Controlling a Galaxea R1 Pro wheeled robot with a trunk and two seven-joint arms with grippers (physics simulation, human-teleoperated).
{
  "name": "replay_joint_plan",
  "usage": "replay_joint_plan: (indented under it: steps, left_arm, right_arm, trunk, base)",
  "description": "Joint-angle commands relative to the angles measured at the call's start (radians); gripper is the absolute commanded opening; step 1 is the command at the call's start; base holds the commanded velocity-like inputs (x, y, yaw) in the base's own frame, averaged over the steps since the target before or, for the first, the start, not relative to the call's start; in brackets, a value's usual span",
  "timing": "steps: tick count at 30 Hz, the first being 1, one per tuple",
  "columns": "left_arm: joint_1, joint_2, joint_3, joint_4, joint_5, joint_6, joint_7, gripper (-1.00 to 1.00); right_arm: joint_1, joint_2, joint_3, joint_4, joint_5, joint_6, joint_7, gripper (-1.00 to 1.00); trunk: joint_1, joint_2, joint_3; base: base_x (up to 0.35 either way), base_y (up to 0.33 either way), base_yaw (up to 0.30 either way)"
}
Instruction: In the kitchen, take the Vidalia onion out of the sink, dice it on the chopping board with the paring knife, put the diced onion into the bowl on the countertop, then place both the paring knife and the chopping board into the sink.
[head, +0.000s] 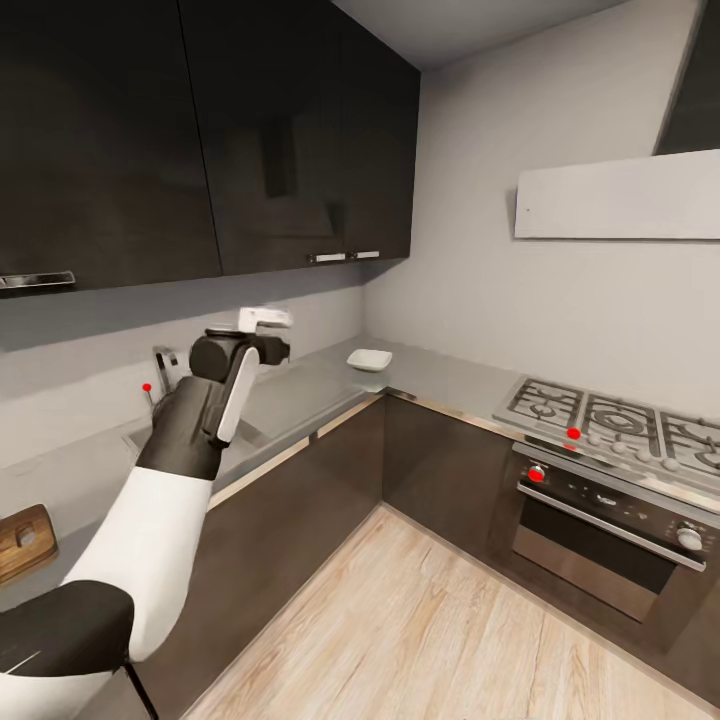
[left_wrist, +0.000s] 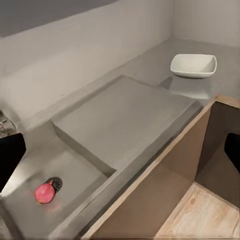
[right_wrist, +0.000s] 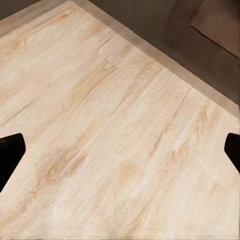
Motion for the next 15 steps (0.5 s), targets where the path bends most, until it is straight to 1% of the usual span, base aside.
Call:
replay_joint_plan:
  steps: [1,3,5,8,10,15]
  left_arm:
    - [0.017,0.004,-0.006,-0.002,0.007,0.003,0.008,1.00]
    - [0.027,0.005,-0.008,-0.001,0.008,0.002,0.008,1.00]
    - [0.034,0.006,-0.010,0.004,0.008,0.002,0.008,1.00]
    - [0.037,0.006,-0.012,0.024,0.008,0.002,0.008,1.00]
    - [0.038,0.006,-0.012,0.034,0.008,0.001,0.008,1.00]
    - [0.038,0.005,-0.012,0.052,0.007,0.000,0.007,1.00]
  right_arm:
    - [0.000,0.004,-0.007,0.000,0.010,0.040,-0.005,1.00]
    - [0.000,0.007,-0.007,0.000,0.010,0.065,-0.003,1.00]
    - [0.000,0.009,-0.007,0.001,0.010,0.081,0.003,1.00]
    - [0.000,0.009,-0.008,0.001,0.008,0.091,0.036,1.00]
    - [0.000,0.008,-0.009,0.001,0.003,0.099,0.046,1.00]
    - [0.000,0.008,-0.010,0.001,-0.022,0.163,0.064,1.00]
  trunk:
    - [0.000,-0.001,0.000]
    - [0.000,-0.001,0.000]
    - [0.000,-0.001,-0.001]
    - [0.000,-0.001,-0.003]
    - [0.000,-0.001,-0.005]
    - [0.000,-0.001,-0.011]
  base:
    - [0.020,0.000,0.000]
    - [0.071,0.000,0.000]
    - [0.202,0.000,0.000]
    - [0.303,0.000,0.000]
    - [0.327,0.000,0.000]
    - [0.338,0.000,0.000]
